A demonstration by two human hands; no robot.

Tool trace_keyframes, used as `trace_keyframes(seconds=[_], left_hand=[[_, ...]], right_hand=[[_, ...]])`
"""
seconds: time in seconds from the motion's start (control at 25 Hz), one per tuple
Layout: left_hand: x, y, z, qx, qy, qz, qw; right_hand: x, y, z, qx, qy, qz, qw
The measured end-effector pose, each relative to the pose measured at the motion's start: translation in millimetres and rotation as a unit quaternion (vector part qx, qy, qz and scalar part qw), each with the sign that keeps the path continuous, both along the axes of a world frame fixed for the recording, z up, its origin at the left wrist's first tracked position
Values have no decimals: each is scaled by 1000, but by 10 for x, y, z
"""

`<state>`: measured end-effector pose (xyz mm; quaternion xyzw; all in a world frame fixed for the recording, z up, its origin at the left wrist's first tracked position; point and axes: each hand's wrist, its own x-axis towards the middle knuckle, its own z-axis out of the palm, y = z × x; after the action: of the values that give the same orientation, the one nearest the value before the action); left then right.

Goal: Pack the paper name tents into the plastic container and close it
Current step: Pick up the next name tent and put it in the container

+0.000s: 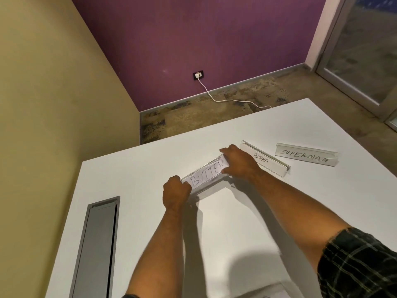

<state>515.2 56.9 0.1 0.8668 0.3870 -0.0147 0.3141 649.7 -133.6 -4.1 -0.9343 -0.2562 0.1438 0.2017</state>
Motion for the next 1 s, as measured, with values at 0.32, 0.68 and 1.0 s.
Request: trace_keyframes(seconds=[0.32, 0.68, 1.0], left_hand=[[-798, -370, 826, -36, 76, -73, 994], [-1555, -570, 1224, -130, 144, -203, 960], [-2048, -792, 1097, -212, 264, -270, 901]], right_hand=[[-1035, -767, 662, -104, -48, 55, 992], [-2112, -1564, 707, -118, -145, 101, 977], [-2474, -1984, 607, -22, -120, 230, 965]])
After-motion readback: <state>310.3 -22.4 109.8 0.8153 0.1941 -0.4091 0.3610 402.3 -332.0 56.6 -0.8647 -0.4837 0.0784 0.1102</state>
